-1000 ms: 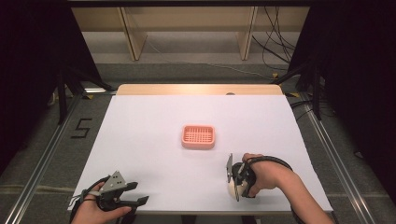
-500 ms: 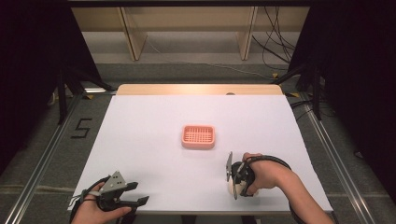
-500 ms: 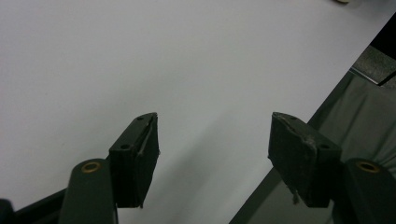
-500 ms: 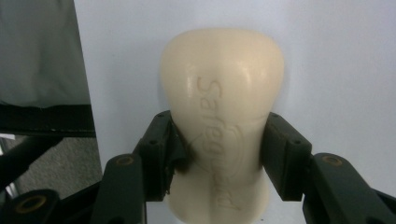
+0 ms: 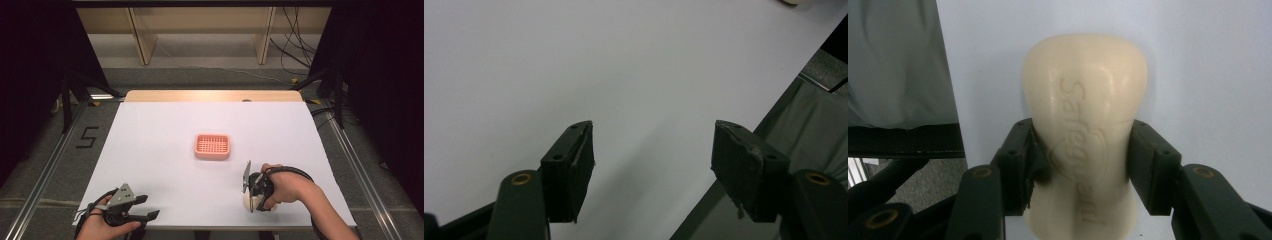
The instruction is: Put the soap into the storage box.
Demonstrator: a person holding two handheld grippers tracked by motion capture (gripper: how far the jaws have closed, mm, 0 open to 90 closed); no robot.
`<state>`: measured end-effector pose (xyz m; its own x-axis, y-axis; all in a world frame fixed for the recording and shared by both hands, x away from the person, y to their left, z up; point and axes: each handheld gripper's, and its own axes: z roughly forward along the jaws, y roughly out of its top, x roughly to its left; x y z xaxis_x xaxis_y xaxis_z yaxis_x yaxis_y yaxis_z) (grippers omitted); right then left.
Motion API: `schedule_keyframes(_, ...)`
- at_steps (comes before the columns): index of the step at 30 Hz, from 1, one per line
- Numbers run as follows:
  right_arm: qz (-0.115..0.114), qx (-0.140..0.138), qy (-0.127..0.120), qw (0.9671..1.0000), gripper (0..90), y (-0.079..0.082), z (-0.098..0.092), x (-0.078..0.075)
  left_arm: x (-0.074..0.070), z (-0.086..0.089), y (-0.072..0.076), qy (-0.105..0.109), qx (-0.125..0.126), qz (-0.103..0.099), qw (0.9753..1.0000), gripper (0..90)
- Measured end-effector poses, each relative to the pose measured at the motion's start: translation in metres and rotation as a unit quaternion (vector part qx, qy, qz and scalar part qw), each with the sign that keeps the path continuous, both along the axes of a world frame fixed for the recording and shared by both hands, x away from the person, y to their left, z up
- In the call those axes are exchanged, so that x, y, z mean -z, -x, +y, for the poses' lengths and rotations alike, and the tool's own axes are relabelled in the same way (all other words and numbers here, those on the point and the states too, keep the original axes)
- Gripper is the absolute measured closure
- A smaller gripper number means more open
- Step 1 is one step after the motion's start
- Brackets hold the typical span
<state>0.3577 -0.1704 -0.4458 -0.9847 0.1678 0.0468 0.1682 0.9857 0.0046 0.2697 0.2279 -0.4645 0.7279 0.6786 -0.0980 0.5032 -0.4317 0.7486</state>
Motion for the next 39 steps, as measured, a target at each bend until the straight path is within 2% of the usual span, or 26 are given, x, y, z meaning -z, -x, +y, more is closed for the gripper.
schedule_keyframes(1,-0.001,0.003,-0.001,1.0,50.4,0.0,0.0,-0.001,0.0,0.0,0.0,0.0,0.0,0.0,1.0,33.1)
schedule_keyframes(2,0.003,-0.021,-0.013,0.9997,50.4,-0.004,-0.001,0.0,0.0,0.0,0.0,0.0,0.001,0.0,1.0,33.1)
schedule_keyframes(3,-0.001,0.008,-0.003,1.0,50.4,0.0,-0.001,-0.002,0.0,0.0,0.0,-0.001,0.001,0.0,1.0,33.1)
schedule_keyframes(4,-0.006,-0.01,-0.018,0.9998,50.4,-0.003,-0.002,-0.001,0.0,0.0,0.0,-0.001,0.001,0.0,1.0,33.1)
schedule_keyframes(5,-0.004,-0.008,-0.018,0.9998,50.4,-0.003,-0.003,-0.002,0.0,0.0,0.0,-0.001,0.001,0.0,1.0,33.1)
schedule_keyframes(6,-0.008,0.0,-0.019,0.9998,50.4,-0.003,-0.004,-0.002,0.0,0.0,0.0,0.0,0.001,0.0,1.0,33.1)
schedule_keyframes(7,-0.003,0.027,-0.007,0.9996,50.4,-0.001,-0.004,-0.004,0.0,0.0,0.0,0.0,0.0,0.001,1.0,33.1)
schedule_keyframes(10,-0.009,0.033,-0.012,0.9993,50.4,-0.002,-0.007,-0.005,0.0,0.0,0.0,0.001,-0.001,0.002,1.0,33.1)
schedule_keyframes(11,-0.004,0.037,-0.019,0.9991,50.4,-0.003,-0.007,-0.006,0.0,0.0,0.0,-0.002,-0.001,0.0,1.0,33.1)
schedule_keyframes(12,-0.007,0.065,-0.015,0.9978,50.4,0.0,-0.008,-0.008,0.0,0.0,-0.001,-0.003,0.0,0.0,1.0,33.1)
schedule_keyframes(13,-0.01,0.046,-0.027,0.9985,50.4,-0.004,-0.01,-0.007,0.0,0.0,0.0,0.0,0.0,0.001,1.0,33.1)
schedule_keyframes(14,-0.01,0.069,-0.024,0.9973,50.4,-0.002,-0.009,-0.01,0.0,0.0,0.0,0.0,-0.001,0.002,1.0,33.1)
schedule_keyframes(19,-0.02,0.065,-0.049,0.9965,50.4,-0.007,-0.013,-0.011,0.0,0.0,0.0,0.002,-0.001,0.005,1.0,33.1)
schedule_keyframes(20,-0.022,0.077,-0.051,0.9955,50.4,-0.006,-0.013,-0.012,0.0,0.0,0.0,0.001,-0.002,0.002,1.0,33.1)
schedule_keyframes(21,-0.025,0.078,-0.055,0.9951,50.4,-0.007,-0.014,-0.013,0.0,0.0,0.0,0.0,0.0,0.004,1.0,33.0)
schedule_keyframes(22,-0.027,0.088,-0.054,0.9943,50.4,-0.006,-0.014,-0.014,0.0,0.0,0.0,-0.003,0.0,0.001,1.0,33.1)
schedule_keyframes(28,-0.031,0.102,-0.071,0.9917,50.4,-0.009,-0.017,-0.015,0.0,0.0,0.0,0.003,-0.001,0.003,1.0,33.0)
schedule_keyframes(31,-0.039,0.099,-0.076,0.9914,50.4,-0.011,-0.018,-0.015,0.0,0.0,0.0,0.004,-0.002,0.004,1.0,33.0)
schedule_keyframes(33,-0.04,0.114,-0.082,0.9893,50.4,-0.01,-0.018,-0.017,0.0,0.0,0.0,0.004,-0.002,0.005,1.0,33.0)
schedule_keyframes(37,-0.035,0.111,-0.09,0.9891,50.4,-0.011,-0.02,-0.018,0.0,0.0,0.001,0.004,-0.002,0.004,1.0,33.0)
schedule_keyframes(39,-0.044,0.113,-0.09,0.9886,50.4,-0.011,-0.021,-0.018,0.0,0.0,0.001,0.004,-0.002,0.004,1.0,33.0)
